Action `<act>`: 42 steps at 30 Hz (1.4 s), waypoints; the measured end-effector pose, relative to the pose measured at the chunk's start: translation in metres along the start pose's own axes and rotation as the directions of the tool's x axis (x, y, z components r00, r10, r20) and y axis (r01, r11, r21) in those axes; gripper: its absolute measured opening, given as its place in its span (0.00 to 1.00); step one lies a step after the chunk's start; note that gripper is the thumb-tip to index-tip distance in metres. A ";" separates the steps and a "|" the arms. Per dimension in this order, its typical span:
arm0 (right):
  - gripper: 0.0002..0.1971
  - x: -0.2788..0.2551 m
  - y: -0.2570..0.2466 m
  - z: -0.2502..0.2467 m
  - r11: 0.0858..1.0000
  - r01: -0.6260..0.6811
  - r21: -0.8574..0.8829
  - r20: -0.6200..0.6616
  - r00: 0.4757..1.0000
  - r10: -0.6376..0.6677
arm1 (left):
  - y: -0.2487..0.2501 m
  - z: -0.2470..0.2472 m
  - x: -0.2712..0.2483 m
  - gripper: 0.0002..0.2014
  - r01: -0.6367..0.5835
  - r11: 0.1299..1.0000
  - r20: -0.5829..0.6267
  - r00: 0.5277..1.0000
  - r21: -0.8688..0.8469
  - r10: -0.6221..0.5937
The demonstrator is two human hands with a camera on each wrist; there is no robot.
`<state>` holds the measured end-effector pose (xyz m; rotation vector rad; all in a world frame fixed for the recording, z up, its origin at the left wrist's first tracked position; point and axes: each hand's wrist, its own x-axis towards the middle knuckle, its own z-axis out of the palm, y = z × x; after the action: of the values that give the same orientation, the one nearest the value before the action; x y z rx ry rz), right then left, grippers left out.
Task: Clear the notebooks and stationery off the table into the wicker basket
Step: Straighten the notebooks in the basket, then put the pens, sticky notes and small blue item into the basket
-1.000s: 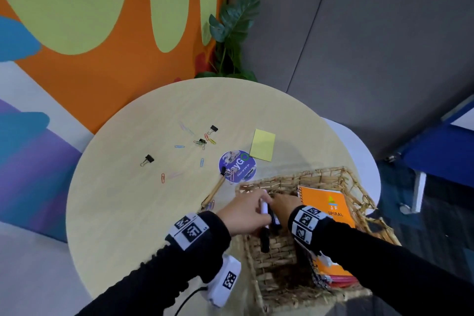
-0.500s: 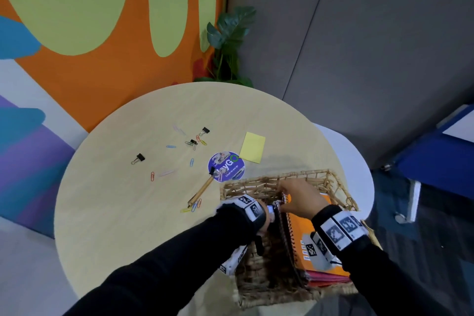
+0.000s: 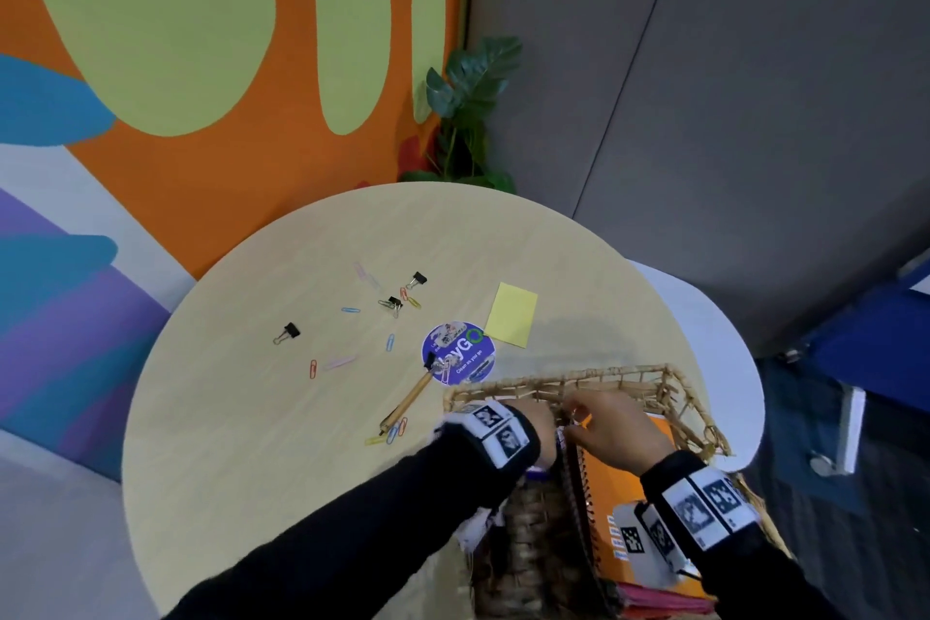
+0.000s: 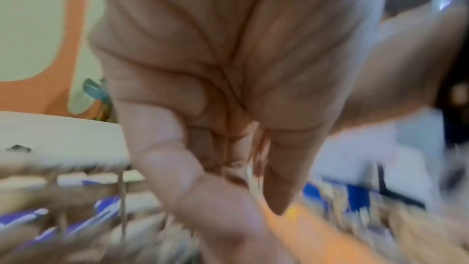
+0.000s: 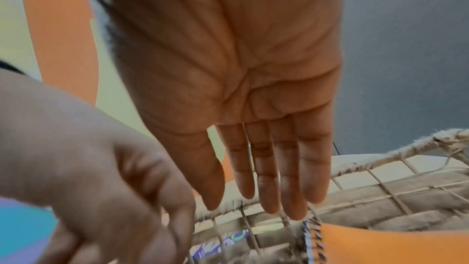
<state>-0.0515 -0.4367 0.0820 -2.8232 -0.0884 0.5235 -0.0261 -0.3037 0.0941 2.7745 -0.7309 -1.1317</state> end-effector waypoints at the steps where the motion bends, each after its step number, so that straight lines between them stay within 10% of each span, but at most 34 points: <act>1: 0.12 0.004 0.000 -0.004 0.999 0.000 0.035 -0.028 1.000 0.001 | -0.006 -0.007 -0.001 0.12 -0.008 0.993 -0.063 0.998 -0.118 0.000; 5: 0.11 0.031 -0.006 -0.032 0.983 -0.020 0.181 -0.152 0.987 0.048 | -0.067 -0.028 -0.008 0.09 -0.174 0.817 -0.456 0.882 -0.550 -0.119; 8: 0.10 0.071 -0.010 -0.050 0.974 -0.040 0.224 -0.226 0.970 0.092 | -0.119 -0.015 0.011 0.06 -0.103 0.778 -0.537 0.779 -0.620 -0.325; 13: 0.13 0.160 -0.013 -0.058 0.985 -0.112 0.127 -0.102 0.987 0.126 | -0.164 0.030 0.055 0.21 0.294 0.848 -0.251 0.867 -0.440 -0.431; 18: 0.21 0.231 -0.014 -0.051 0.984 -0.177 0.014 0.036 0.984 0.177 | -0.172 0.054 0.072 0.24 0.364 0.835 -0.227 0.847 -0.412 -0.481; 26: 0.41 0.289 0.001 -0.016 0.951 -0.290 -0.105 0.142 0.942 0.303 | -0.185 0.034 0.054 0.04 0.243 0.859 -0.184 0.917 -0.452 -0.355; 42: 0.69 0.391 0.125 0.088 0.928 -0.304 -0.215 0.263 0.897 0.355 | -0.186 0.025 -0.005 0.04 0.108 0.755 -0.305 0.871 -0.647 -0.386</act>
<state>0.2829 -0.4927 -0.1653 -2.9121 0.3126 1.0645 0.0296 -0.1340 0.0372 2.4249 0.0807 -0.5822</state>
